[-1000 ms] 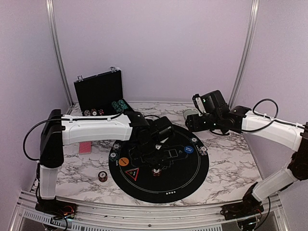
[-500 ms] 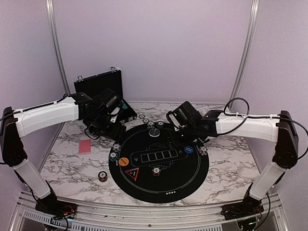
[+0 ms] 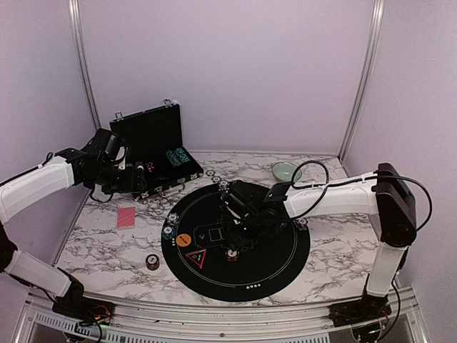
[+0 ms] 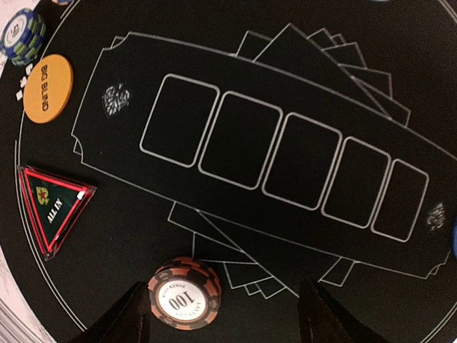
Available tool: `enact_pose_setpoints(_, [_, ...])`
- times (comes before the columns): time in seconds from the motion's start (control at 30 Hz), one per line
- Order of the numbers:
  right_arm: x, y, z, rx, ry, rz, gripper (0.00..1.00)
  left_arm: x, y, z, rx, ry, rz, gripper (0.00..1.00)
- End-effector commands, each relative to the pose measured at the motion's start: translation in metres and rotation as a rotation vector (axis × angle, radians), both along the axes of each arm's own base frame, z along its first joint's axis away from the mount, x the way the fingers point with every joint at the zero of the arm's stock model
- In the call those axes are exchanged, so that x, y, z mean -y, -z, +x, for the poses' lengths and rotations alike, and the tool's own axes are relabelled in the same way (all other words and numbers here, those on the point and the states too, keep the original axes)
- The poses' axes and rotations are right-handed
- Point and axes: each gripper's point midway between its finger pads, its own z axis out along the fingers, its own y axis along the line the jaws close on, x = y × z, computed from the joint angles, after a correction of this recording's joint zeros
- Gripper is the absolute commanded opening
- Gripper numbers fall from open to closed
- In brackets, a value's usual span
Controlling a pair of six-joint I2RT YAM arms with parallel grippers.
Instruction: Distribute texas hold em gaming equipment
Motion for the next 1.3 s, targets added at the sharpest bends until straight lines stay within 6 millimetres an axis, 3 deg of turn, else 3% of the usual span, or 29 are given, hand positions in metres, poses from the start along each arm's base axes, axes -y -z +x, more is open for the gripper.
enact_pose_setpoints(0.0, [-0.017, 0.001, -0.012, -0.026, 0.003, 0.003, 0.68, -0.012, -0.012, 0.008, 0.087, -0.043, -0.051, 0.84])
enact_pose_setpoints(0.37, [-0.022, 0.017, -0.02, -0.061, 0.016, -0.03, 0.66, -0.03, -0.002, 0.008, 0.092, -0.084, -0.077, 0.84])
enact_pose_setpoints(1.0, [-0.022, 0.041, -0.032, -0.084, 0.005, -0.123, 0.56, -0.031, 0.005, 0.006, 0.079, -0.088, -0.098, 0.84])
enact_pose_setpoints(1.27, [-0.014, 0.048, -0.039, -0.103, 0.023, -0.146, 0.5, -0.031, 0.007, 0.006, 0.072, -0.088, -0.1, 0.83])
